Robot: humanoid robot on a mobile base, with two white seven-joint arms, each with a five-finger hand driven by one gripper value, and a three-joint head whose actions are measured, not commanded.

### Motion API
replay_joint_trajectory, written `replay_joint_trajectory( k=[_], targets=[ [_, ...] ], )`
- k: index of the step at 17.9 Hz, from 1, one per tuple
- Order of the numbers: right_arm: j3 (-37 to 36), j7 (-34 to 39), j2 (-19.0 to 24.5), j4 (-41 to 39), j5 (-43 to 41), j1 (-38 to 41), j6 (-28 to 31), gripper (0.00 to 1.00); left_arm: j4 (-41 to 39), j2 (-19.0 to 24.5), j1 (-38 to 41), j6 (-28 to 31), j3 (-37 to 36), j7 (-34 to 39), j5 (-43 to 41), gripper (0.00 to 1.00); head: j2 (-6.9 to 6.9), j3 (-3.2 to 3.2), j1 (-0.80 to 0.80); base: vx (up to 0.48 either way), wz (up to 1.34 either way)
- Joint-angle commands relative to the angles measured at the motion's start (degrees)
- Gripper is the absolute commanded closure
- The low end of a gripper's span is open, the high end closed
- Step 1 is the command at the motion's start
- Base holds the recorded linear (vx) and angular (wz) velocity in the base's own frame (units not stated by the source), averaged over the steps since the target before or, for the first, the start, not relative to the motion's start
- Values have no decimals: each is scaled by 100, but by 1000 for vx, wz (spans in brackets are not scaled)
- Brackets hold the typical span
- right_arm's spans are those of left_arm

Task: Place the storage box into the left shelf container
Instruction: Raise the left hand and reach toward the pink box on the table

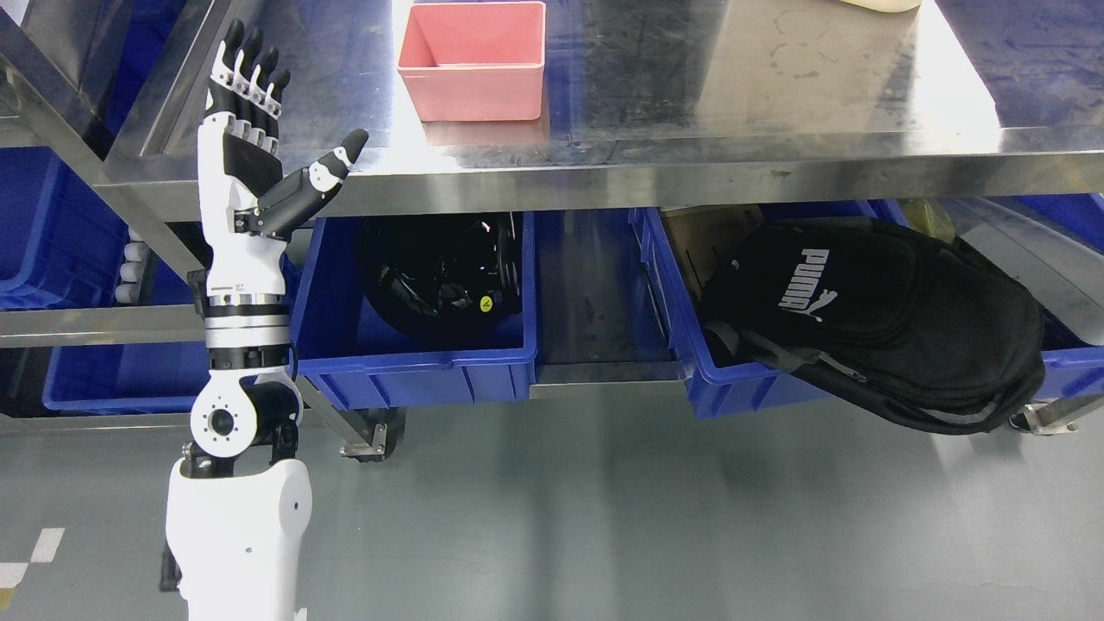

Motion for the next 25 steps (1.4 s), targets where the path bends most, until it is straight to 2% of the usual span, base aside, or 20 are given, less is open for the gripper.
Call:
replay_joint_trajectory(
  k=[1,3,5,9,12,14,16,19,21,25],
  targets=[
    [-27,-2,-100,-100,9,53,-2,0,28,100,89,213,233,-12,2,0,0,0,0,0,0],
    [-27,-2,-100,-100,9,53,-2,0,37,100,-33,302,338,-30,2,0,0,0,0,0,0],
    [-27,-2,-100,-100,9,53,-2,0,220,130,-523,337,610,-160,-7,0,0,0,0,0,0],
    [-27,-2,-100,-100,9,53,-2,0,879,1447,-1464,478,716,-1818,-15,0,0,0,0,0,0],
    [-26,-2,-100,-100,9,53,-2,0,1590,2545,-2202,539,655,-3399,-33,0,0,0,0,0,0],
    [-27,-2,-100,-100,9,53,-2,0,1943,2917,-2528,548,358,-4175,-286,0,0,0,0,0,0],
    [-27,-2,-100,-100,9,53,-2,0,2085,2997,-2888,513,-204,-4913,-944,0,0,0,0,0,0],
    [-27,-2,-100,-100,9,53,-2,0,2146,2910,-3161,522,-513,-6021,-1691,0,0,0,0,0,0],
    [-27,-2,-100,-100,9,53,-2,0,2339,2691,-3425,522,-750,-6199,-2176,0,0,0,0,0,0],
    [-27,-2,-100,-100,9,53,-2,0,2954,2216,-4092,522,-1172,-6209,-2616,1,0,0,0,0,0]
  ],
)
